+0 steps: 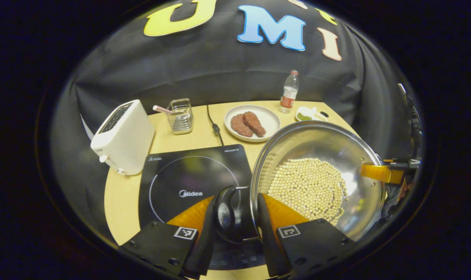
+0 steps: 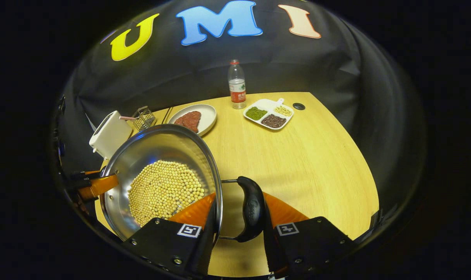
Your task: First push the handle of the pot to place it horizontally, then grasp the pot with both hands and set it on the induction cooktop.
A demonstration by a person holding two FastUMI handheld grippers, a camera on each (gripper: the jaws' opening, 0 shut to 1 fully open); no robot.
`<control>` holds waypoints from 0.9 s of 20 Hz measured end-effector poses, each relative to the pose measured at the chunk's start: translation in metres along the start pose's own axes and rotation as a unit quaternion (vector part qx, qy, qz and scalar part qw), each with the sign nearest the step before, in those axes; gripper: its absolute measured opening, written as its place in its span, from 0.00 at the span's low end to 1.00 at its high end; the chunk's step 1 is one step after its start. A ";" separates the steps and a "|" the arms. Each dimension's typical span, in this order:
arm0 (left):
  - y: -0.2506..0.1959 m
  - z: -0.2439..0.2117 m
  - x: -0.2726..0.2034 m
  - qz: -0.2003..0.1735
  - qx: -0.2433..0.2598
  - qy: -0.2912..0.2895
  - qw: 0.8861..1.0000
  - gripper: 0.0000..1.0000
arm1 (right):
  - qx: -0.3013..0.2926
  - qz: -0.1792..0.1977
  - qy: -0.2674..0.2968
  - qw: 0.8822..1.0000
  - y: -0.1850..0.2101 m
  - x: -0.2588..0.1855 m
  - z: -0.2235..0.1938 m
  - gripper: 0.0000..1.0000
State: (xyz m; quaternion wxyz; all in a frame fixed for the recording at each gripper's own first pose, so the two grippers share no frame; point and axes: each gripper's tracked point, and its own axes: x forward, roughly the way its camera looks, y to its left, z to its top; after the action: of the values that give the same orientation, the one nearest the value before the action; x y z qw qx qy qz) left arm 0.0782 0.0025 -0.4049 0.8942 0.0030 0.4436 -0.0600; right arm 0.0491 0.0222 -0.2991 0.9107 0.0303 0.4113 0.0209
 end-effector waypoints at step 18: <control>0.056 -0.009 0.001 0.019 -0.022 0.014 0.999 0.58 | -0.027 0.027 0.026 0.999 0.098 0.036 0.006 0.56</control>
State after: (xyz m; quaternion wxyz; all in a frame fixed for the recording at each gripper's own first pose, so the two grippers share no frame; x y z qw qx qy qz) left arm 0.0780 0.0584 -0.4135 0.8886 -0.0078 0.4575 -0.0329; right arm 0.0764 0.1223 -0.3153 0.8992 0.0162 0.4334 0.0573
